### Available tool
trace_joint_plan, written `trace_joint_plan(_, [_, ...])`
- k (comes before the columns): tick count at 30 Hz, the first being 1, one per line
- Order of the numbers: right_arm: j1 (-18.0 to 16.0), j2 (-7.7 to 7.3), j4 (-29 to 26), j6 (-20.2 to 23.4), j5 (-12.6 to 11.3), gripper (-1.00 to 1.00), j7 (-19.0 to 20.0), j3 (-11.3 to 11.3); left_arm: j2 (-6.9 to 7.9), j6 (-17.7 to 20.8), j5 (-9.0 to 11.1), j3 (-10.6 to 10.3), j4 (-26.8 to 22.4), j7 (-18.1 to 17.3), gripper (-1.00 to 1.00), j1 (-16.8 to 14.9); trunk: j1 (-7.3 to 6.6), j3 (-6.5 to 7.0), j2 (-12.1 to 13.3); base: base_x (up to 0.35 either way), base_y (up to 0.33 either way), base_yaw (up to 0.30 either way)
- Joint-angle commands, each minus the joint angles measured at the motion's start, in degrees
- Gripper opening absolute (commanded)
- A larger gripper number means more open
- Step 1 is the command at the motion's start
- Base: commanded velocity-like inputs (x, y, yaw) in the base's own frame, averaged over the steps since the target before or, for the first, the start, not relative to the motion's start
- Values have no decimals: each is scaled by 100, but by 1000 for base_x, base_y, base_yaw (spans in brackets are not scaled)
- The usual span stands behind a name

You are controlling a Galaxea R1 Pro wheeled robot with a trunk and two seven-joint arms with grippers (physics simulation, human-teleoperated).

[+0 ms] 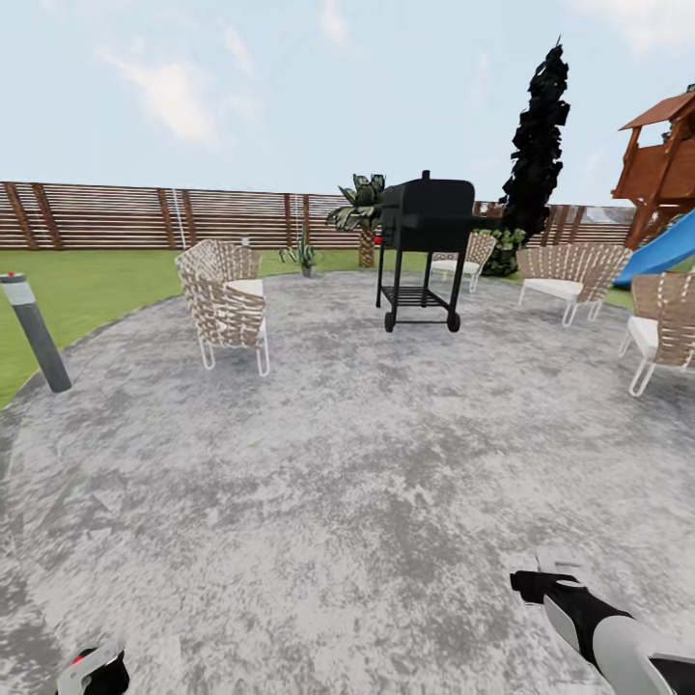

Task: Pick up the pesticide atomizer in the garden and spray insectifuge to fully cover both potted plants in the garden.

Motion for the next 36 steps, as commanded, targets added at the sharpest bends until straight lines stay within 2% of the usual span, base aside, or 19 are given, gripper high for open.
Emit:
trace_joint_plan(1, [-3, 1, -4, 10, 19, 100, -7, -43, 0, -17, -19, 48, 0, -47, -100, -9, 2, -5, -2, 338, 0, 0])
trace_joint_plan(36, [-2, 1, -4, 10, 19, 100, -7, -43, 0, -17, -19, 48, 2, -47, -100, -7, 2, -5, -2, 338, 0, 0])
